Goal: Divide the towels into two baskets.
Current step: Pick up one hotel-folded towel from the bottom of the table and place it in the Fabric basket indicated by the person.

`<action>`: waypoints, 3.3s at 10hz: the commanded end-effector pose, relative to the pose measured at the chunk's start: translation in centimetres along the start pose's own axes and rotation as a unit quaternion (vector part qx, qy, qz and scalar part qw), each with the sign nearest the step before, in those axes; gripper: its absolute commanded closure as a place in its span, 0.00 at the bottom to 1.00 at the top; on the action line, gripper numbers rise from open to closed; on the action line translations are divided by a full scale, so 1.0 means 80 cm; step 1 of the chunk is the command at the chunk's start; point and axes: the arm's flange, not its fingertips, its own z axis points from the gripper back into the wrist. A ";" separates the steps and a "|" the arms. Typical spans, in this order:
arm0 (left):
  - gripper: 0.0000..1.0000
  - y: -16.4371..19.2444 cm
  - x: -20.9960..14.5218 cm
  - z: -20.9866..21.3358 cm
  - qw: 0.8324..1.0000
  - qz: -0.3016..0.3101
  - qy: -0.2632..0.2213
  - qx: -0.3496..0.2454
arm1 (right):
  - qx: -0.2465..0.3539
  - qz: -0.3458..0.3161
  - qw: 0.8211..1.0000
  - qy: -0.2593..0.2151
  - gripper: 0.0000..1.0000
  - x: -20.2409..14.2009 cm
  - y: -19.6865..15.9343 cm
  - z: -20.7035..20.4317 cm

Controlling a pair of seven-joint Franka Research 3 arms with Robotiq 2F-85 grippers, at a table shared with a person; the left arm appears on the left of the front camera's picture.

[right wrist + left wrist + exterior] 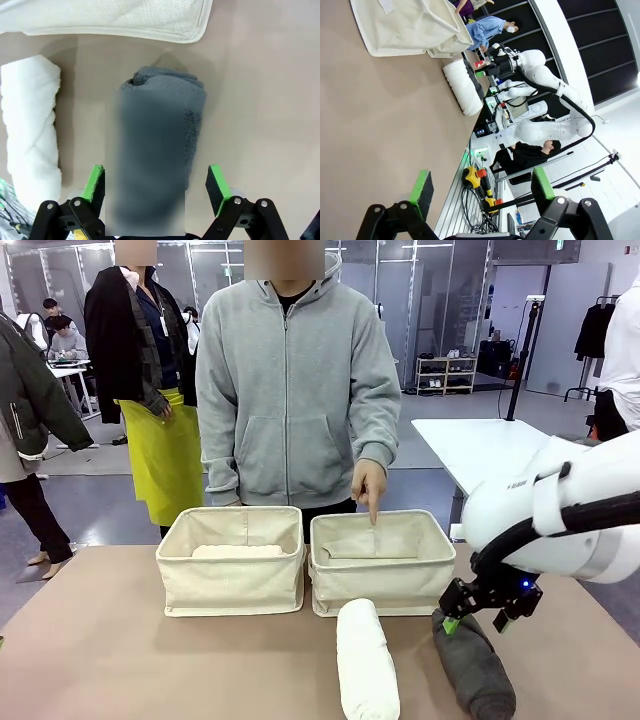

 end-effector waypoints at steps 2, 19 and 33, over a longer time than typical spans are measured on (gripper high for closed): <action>0.00 -0.006 -0.001 0.001 1.000 -0.004 -0.001 0.001 | -0.045 -0.013 0.999 0.006 0.00 -0.016 0.010 -0.045; 0.00 -0.006 -0.001 0.001 1.000 -0.004 -0.001 0.001 | -0.016 0.170 0.985 -0.001 0.72 -0.034 0.046 0.069; 0.00 -0.006 -0.001 0.001 1.000 -0.004 -0.001 0.001 | 0.036 0.552 0.831 0.056 0.58 -0.056 0.088 0.146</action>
